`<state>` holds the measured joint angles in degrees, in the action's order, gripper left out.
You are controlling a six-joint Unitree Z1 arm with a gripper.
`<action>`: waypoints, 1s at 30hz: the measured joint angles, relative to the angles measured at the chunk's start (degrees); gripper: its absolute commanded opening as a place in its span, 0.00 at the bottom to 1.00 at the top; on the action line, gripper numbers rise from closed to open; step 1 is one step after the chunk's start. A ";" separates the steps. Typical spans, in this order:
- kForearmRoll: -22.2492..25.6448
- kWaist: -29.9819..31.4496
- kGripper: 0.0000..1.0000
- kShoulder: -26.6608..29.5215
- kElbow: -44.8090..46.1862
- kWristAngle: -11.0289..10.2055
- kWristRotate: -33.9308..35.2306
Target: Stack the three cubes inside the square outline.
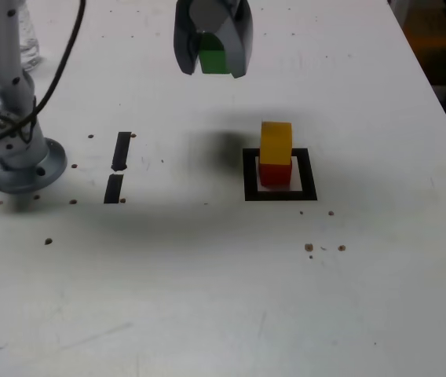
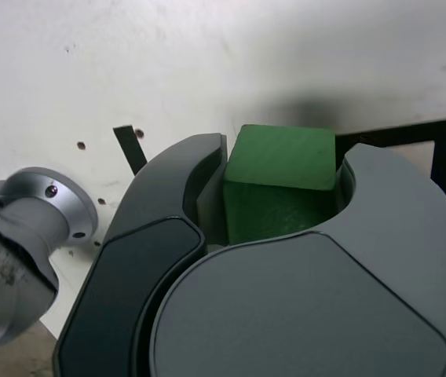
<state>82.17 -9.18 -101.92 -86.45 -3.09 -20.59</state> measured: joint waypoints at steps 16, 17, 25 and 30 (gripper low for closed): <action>2.32 9.93 0.28 2.59 -2.72 1.73 14.12; 2.31 10.18 0.28 2.40 -3.04 1.86 14.30; 2.35 12.84 0.28 -0.43 -6.42 3.06 16.48; 2.81 13.75 0.28 -2.06 -7.66 3.11 16.64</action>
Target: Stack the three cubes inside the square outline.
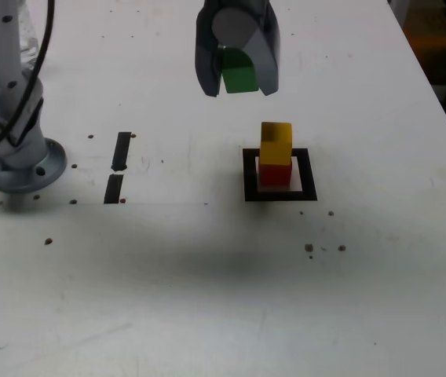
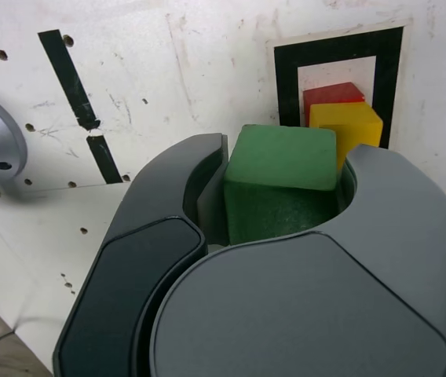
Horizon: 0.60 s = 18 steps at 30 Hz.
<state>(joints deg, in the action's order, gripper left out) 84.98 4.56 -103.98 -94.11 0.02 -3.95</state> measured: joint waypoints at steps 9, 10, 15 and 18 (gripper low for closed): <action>0.24 1.64 0.28 -5.37 -3.05 1.14 0.76; 0.24 1.90 0.28 -5.67 -3.21 1.22 0.94; 0.23 3.04 0.28 -6.62 -4.26 1.43 1.67; 0.07 3.43 0.28 -7.29 -4.33 1.43 1.88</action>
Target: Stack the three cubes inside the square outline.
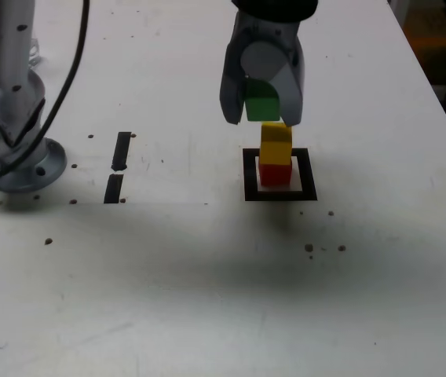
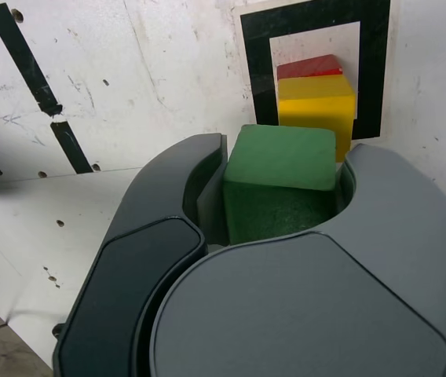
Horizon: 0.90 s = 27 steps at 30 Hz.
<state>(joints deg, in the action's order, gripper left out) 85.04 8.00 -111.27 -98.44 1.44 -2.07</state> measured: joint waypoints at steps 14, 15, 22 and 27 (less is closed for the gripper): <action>-1.32 0.97 0.28 -2.37 -0.76 0.49 0.67; -1.39 0.97 0.28 -2.47 -0.76 0.47 0.68; -2.26 0.97 0.31 -2.69 -0.47 0.22 0.69; -2.60 0.97 0.34 -2.85 -0.01 0.21 0.69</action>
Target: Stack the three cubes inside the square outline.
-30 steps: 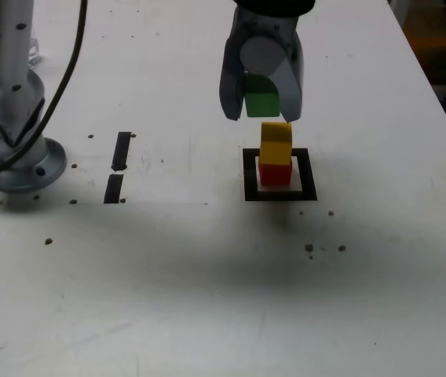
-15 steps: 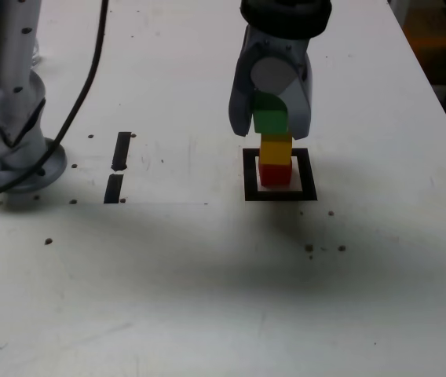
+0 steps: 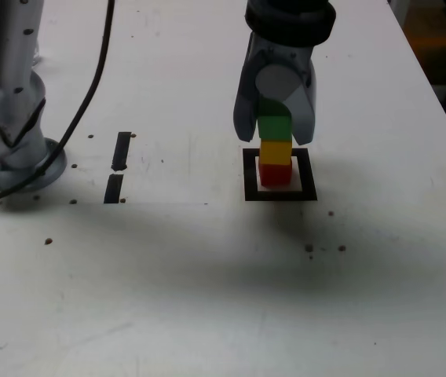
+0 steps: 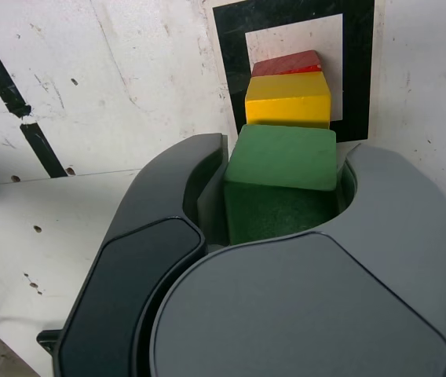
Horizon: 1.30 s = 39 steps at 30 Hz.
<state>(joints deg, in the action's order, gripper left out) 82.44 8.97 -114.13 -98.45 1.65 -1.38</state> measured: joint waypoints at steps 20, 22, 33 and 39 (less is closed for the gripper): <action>-1.07 -0.92 0.53 -0.09 1.59 0.15 -0.23; -1.20 -0.98 0.54 -0.09 1.68 0.21 -0.29; -2.35 -1.10 0.58 -0.09 1.69 0.24 -0.73; -2.32 -1.69 0.61 -0.09 1.87 0.24 -1.16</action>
<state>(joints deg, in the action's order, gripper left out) 80.12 7.27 -114.21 -96.58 1.89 -2.55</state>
